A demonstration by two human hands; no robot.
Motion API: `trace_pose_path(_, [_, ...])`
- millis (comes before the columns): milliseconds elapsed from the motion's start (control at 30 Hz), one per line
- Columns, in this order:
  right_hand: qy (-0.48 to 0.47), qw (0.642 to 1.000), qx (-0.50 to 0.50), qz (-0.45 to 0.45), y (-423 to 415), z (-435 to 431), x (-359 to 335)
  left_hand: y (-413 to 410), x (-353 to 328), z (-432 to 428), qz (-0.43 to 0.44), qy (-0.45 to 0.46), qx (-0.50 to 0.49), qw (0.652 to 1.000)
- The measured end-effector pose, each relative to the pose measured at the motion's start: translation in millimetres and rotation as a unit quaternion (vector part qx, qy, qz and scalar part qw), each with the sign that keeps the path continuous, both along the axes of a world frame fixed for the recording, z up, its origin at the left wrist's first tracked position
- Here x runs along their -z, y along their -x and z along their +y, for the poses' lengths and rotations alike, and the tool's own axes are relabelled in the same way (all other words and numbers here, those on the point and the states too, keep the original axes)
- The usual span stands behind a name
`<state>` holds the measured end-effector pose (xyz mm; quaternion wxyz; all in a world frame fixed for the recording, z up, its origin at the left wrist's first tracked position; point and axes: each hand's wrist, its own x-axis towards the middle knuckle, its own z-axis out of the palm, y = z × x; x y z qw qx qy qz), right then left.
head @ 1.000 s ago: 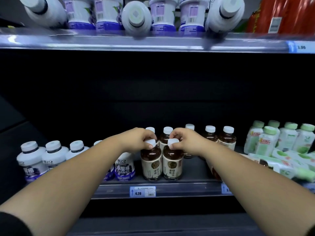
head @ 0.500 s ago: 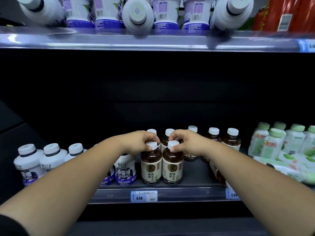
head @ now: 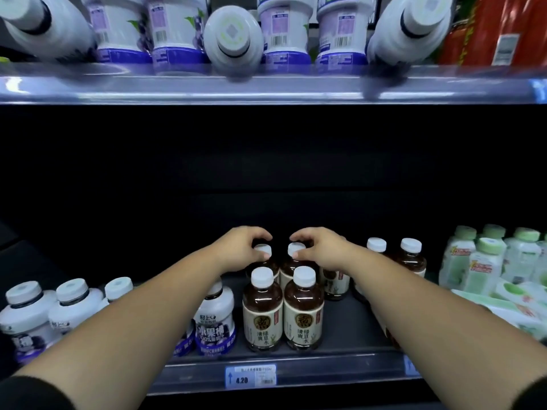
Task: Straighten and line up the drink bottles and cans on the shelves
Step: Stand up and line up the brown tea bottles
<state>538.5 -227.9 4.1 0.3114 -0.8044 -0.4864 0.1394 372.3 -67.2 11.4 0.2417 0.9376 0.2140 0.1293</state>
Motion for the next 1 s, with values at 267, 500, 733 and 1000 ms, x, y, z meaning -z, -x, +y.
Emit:
trace_pose_path(267, [0.016, 1.000, -0.013, 0.018, -5, 23, 11, -18, 14, 10, 0.055, 0.008, 0.026, 0.998])
trace_pose_path(500, [0.058, 0.996, -0.065, 0.020, -2, 9, 0, -11, 0, 15, 0.112, -0.022, 0.091, 0.989])
trace_pose_path(733, [-0.027, 0.998, -0.017, 0.053, -13, -21, -15, -30, -12, 3, 0.061, 0.007, 0.113, 0.992])
trace_pose_path(1000, [-0.040, 0.998, 0.052, 0.012, -68, -81, -11, -86, -19, -48, 0.057, -0.031, 0.159, 0.985])
